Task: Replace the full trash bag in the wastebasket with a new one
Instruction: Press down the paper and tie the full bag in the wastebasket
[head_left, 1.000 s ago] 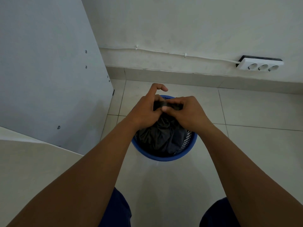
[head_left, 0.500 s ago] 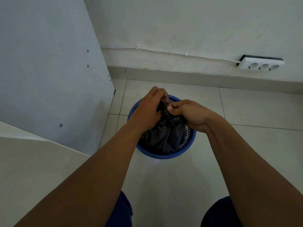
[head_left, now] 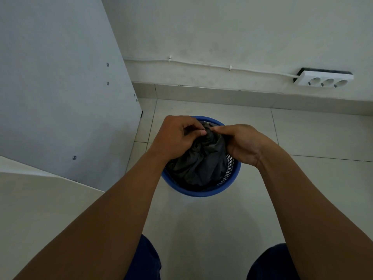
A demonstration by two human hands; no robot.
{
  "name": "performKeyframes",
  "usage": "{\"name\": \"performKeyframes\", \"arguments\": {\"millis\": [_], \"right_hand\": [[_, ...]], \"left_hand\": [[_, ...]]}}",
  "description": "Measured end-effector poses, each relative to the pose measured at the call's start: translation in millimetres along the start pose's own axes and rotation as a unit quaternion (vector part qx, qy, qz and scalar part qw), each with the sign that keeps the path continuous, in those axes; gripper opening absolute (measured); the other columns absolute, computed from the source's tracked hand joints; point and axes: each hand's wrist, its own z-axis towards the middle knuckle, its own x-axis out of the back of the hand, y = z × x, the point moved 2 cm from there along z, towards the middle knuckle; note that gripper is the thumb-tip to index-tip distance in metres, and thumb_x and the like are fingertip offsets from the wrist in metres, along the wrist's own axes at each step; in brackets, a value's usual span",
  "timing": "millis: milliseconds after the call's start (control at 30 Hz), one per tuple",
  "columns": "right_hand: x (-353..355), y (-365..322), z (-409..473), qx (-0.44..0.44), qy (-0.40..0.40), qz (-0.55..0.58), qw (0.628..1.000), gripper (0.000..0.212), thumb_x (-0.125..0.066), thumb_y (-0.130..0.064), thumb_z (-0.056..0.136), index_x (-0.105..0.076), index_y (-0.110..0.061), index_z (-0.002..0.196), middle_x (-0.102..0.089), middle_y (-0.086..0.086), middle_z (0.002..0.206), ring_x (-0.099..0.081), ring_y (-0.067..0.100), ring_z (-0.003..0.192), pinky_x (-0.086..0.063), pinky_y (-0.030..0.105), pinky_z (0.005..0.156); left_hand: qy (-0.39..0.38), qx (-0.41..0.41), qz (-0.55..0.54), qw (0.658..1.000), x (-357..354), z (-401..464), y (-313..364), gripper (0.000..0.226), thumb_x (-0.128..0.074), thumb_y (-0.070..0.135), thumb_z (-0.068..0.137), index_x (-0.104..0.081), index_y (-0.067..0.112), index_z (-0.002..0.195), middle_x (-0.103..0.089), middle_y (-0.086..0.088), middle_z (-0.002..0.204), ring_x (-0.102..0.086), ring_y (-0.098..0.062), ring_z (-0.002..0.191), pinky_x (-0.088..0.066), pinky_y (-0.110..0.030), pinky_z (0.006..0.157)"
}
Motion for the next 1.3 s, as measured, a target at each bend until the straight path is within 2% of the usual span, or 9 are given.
{"name": "performKeyframes", "arguments": {"millis": [267, 433, 600, 700, 867, 933, 1067, 1200, 1300], "right_hand": [[4.3, 5.7, 8.5, 0.015, 0.121, 0.004, 0.992, 0.019, -0.064, -0.001, 0.092, -0.075, -0.003, 0.107, -0.078, 0.011, 0.098, -0.073, 0.022, 0.092, -0.059, 0.027, 0.071], [17.2, 9.1, 5.3, 0.058, 0.219, -0.065, 0.972, 0.014, -0.071, 0.001, 0.087, -0.078, -0.008, 0.095, -0.078, 0.008, 0.095, -0.074, 0.022, 0.093, -0.060, 0.027, 0.081], [19.6, 12.3, 6.6, 0.100, 0.301, -0.159, 0.935, 0.011, -0.077, -0.006, 0.085, -0.080, -0.016, 0.089, -0.077, 0.004, 0.089, -0.074, 0.018, 0.087, -0.060, 0.024, 0.079], [25.0, 10.2, 8.7, 0.118, 0.333, -0.224, 0.908, 0.010, -0.079, -0.013, 0.085, -0.081, -0.022, 0.088, -0.077, 0.000, 0.090, -0.072, 0.016, 0.088, -0.060, 0.031, 0.087], [16.1, 7.4, 6.8, 0.187, 0.321, -0.338, 0.865, 0.014, -0.073, -0.014, 0.090, -0.078, -0.026, 0.096, -0.074, -0.003, 0.090, -0.071, 0.014, 0.085, -0.060, 0.037, 0.088], [12.0, 2.8, 4.4, 0.209, 0.289, -0.314, 0.880, 0.023, -0.073, -0.013, 0.090, -0.073, -0.026, 0.108, -0.074, 0.000, 0.096, -0.072, 0.016, 0.088, -0.060, 0.037, 0.086], [6.0, -4.3, -2.7, 0.172, 0.207, -0.143, 0.952, 0.037, -0.075, 0.000, 0.085, -0.067, -0.016, 0.117, -0.075, 0.007, 0.104, -0.073, 0.024, 0.097, -0.060, 0.036, 0.087], [-3.9, -5.5, -8.9, 0.233, 0.199, -0.195, 0.932, 0.015, -0.076, -0.006, 0.086, -0.075, -0.009, 0.100, -0.078, 0.005, 0.091, -0.075, 0.020, 0.087, -0.061, 0.030, 0.082], [-14.8, -3.9, -10.4, 0.286, 0.186, -0.267, 0.902, 0.011, -0.078, -0.010, 0.085, -0.078, -0.010, 0.096, -0.078, 0.001, 0.086, -0.075, 0.015, 0.082, -0.060, 0.024, 0.078]], "left_hand": [[-0.025, 0.013, 0.011, 1.000, 5.6, -0.1, -6.7, 0.005, -0.079, 0.015, 0.083, -0.075, 0.014, 0.081, -0.072, 0.007, 0.079, -0.066, -0.007, 0.076, -0.052, -0.019, 0.073], [-0.042, 0.029, 0.017, 0.999, 11.1, -4.1, -14.3, 0.004, -0.079, 0.018, 0.084, -0.076, 0.015, 0.082, -0.072, 0.008, 0.079, -0.067, -0.006, 0.078, -0.054, -0.024, 0.075], [-0.054, 0.053, 0.024, 0.997, 13.6, -5.9, -21.7, 0.006, -0.080, 0.022, 0.083, -0.075, 0.023, 0.079, -0.071, 0.012, 0.080, -0.066, -0.011, 0.082, -0.056, -0.038, 0.080], [-0.056, 0.070, 0.012, 0.996, 18.3, -6.8, -24.8, 0.008, -0.080, 0.019, 0.084, -0.075, 0.022, 0.078, -0.071, 0.013, 0.078, -0.067, -0.008, 0.080, -0.056, -0.033, 0.081], [-0.052, 0.105, -0.017, 0.993, 8.0, -4.0, -13.4, 0.002, -0.073, 0.024, 0.090, -0.072, 0.023, 0.088, -0.070, 0.015, 0.083, -0.064, 0.002, 0.078, -0.046, -0.010, 0.071], [-0.028, 0.108, -0.028, 0.993, 3.4, -1.4, -8.4, 0.006, -0.070, 0.027, 0.092, -0.071, 0.021, 0.091, -0.069, 0.012, 0.085, -0.063, 0.002, 0.080, -0.045, -0.006, 0.070], [0.020, 0.074, -0.019, 0.997, 3.5, 2.9, -6.3, 0.009, -0.069, 0.027, 0.092, -0.067, 0.019, 0.091, -0.066, 0.006, 0.094, -0.061, -0.004, 0.087, -0.048, -0.011, 0.077], [0.026, 0.058, -0.026, 0.998, -2.3, 4.6, 0.4, 0.015, -0.066, 0.029, 0.095, -0.066, 0.015, 0.092, -0.068, 0.006, 0.088, -0.062, -0.005, 0.082, -0.049, -0.015, 0.073], [0.041, 0.056, -0.027, 0.997, -7.4, 6.6, 6.9, 0.017, -0.063, 0.028, 0.097, -0.062, 0.013, 0.090, -0.067, 0.002, 0.076, -0.062, -0.009, 0.071, -0.047, -0.018, 0.064]]}}
